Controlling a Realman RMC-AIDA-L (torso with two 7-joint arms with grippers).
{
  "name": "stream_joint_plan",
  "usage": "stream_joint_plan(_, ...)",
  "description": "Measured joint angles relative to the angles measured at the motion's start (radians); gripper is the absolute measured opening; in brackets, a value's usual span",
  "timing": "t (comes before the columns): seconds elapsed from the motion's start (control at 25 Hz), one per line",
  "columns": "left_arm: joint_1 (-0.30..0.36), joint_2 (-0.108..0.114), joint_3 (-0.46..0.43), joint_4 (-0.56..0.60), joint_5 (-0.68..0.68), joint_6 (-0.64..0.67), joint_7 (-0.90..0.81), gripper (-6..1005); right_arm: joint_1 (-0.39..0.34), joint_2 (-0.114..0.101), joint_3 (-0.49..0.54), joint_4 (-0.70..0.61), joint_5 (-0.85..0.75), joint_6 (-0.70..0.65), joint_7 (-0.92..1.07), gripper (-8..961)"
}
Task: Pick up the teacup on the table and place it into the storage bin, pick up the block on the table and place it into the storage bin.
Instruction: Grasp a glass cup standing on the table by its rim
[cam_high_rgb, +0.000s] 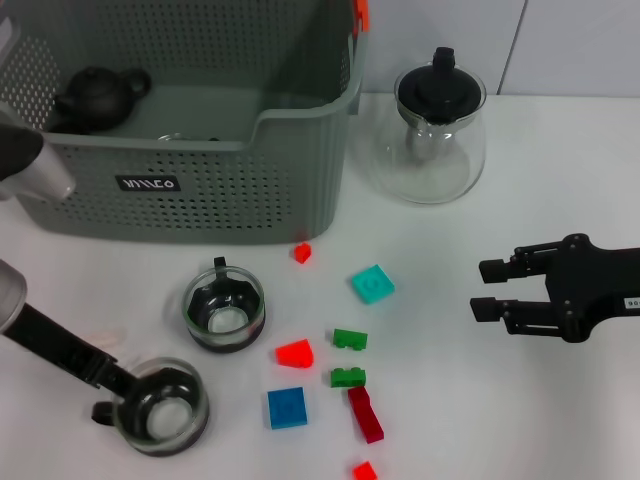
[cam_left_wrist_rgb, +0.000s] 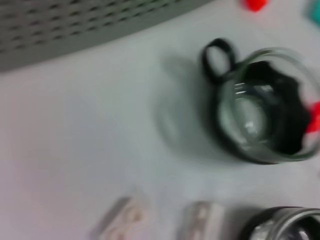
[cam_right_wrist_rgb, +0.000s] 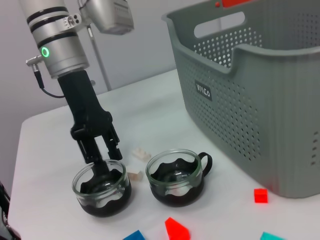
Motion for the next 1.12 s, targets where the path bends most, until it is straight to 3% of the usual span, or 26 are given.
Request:
stream_joint_plan(0.16, -0.002, 0.002, 0.007, -0.003, 0.048, -0.030, -0.039, 668, -0.002, -0.003, 0.007, 0.001, -0.003, 0.000, 0.001, 520)
stream_joint_plan(0.36, -0.001, 0.001, 0.008, -0.003, 0.048, -0.032, -0.050, 504, -0.003, -0.006, 0.014, 0.002, -0.007, 0.000, 0.001, 519)
stream_joint_plan(0.92, -0.020, -0.002, 0.043, -0.046, 0.047, -0.053, -0.083, 393, 0.002, -0.008, 0.023, 0.014, -0.010, -0.004, 0.002, 520)
stream_joint_plan(1.12, -0.025, 0.002, 0.022, -0.046, 0.043, -0.037, -0.076, 197, 0.003, -0.007, 0.028, 0.014, -0.010, -0.005, 0.002, 519)
